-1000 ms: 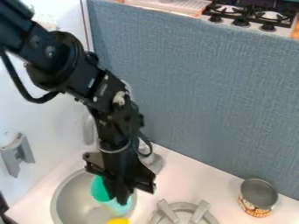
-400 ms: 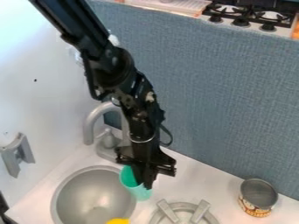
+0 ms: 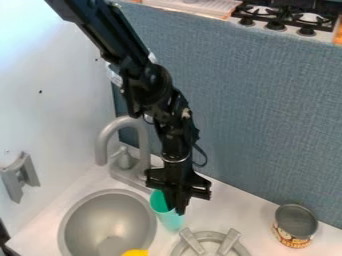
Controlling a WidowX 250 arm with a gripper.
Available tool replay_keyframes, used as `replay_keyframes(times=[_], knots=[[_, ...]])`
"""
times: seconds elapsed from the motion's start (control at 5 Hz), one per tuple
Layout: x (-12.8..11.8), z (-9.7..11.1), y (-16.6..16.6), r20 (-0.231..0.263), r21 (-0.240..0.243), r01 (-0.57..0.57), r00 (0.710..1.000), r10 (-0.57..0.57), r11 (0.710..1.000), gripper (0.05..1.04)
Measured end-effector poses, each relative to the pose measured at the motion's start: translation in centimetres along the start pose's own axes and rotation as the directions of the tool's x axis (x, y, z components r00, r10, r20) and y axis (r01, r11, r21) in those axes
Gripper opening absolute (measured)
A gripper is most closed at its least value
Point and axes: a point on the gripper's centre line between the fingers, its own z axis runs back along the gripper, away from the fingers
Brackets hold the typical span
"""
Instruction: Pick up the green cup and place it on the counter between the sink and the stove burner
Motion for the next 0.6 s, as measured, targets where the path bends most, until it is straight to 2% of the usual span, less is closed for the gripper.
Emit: replay_keyframes(times=[0.2, 0.4, 0.6], knots=[[-0.40, -0.44, -0.03, -0.033, -0.005, -0.023, 0.999, 0.023, 1.000, 0.109], [-0.43, -0.32, -0.25, -0.044, -0.012, -0.043, 0.998, 0.042, 0.999, 0.295], [-0.44, -0.26, -0.37, -0.046, -0.021, -0.056, 0.997, 0.055, 0.998, 0.575]])
